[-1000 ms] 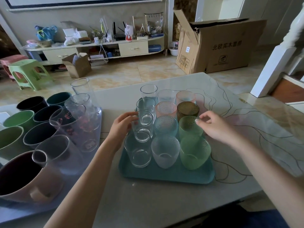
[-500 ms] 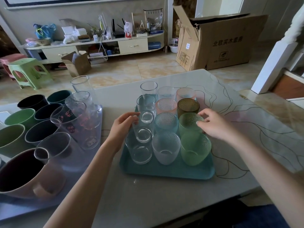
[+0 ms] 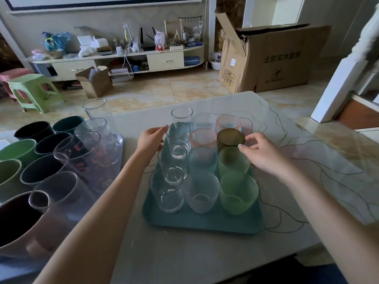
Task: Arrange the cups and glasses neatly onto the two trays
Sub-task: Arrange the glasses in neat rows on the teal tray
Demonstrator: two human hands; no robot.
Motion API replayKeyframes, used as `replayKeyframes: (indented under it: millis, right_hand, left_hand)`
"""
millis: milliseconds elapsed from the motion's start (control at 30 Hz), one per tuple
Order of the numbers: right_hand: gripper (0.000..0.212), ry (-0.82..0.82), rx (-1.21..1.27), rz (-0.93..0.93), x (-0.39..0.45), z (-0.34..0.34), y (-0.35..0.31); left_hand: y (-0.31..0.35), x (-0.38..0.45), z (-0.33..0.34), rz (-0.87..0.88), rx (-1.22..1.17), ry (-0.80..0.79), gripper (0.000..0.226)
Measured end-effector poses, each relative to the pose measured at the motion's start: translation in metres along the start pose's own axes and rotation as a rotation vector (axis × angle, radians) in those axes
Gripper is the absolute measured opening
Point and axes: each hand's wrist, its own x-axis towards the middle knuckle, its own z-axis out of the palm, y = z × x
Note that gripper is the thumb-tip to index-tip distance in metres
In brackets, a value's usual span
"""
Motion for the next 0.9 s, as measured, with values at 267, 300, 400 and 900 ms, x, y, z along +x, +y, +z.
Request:
replayKeyframes:
  millis: [267,300,400,900]
  right_hand:
    - [0.042,-0.008,-0.005,0.003,0.005,0.002,-0.001]
    - [0.042,-0.010,-0.006,-0.002,0.004,0.002,-0.002]
    - [0.041,-0.016,-0.016,-0.018,0.003,0.003,-0.004]
    - [0.036,-0.053,-0.010,-0.047,0.003,0.007,0.001]
  left_hand:
    - [-0.003,0.015,0.005,-0.022,0.148,0.015,0.029]
    - [-0.003,0.013,0.004,-0.017,0.152,0.023,0.031]
    - [-0.002,0.008,0.003,-0.006,0.166,0.027,0.029]
    - [-0.008,0.007,-0.001,-0.006,0.115,-0.020,0.035]
